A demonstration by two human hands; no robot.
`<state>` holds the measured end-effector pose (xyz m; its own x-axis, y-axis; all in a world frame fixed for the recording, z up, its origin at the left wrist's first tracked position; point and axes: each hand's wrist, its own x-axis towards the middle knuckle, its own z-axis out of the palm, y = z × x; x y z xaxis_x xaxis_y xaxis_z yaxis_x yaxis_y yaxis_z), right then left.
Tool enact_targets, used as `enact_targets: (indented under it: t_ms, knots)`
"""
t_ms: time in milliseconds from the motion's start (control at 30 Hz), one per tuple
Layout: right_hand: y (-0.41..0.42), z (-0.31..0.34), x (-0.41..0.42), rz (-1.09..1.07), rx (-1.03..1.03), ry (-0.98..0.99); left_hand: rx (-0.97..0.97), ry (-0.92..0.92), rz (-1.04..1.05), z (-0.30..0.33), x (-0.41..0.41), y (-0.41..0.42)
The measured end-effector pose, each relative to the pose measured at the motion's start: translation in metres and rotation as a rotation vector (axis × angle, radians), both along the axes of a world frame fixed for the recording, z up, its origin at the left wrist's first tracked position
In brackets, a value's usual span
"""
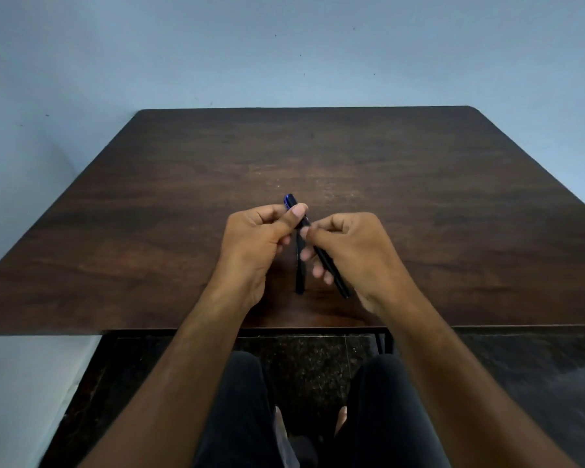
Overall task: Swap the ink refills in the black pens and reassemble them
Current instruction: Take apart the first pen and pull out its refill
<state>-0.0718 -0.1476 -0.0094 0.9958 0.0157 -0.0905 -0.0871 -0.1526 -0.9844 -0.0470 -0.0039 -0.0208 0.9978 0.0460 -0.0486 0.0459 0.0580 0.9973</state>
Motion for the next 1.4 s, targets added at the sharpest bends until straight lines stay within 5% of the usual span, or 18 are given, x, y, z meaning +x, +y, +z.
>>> enact_targets:
  t_ms: [333,1033,1233,1400]
  knots:
    - [0.003,-0.008,0.002,-0.014,0.212,0.034,-0.124,-0.016,0.03,0.0,-0.002,-0.005]
    - [0.012,-0.006,-0.004,-0.071,0.222,0.116,-0.09,0.026,0.038,0.001,0.0,0.0]
    - [0.002,-0.001,-0.009,-0.004,0.166,0.163,-0.171,0.002,0.177,0.004,0.006,0.01]
    - [-0.001,-0.002,-0.015,-0.022,0.149,0.165,0.051,-0.039,0.213,0.002,0.016,0.03]
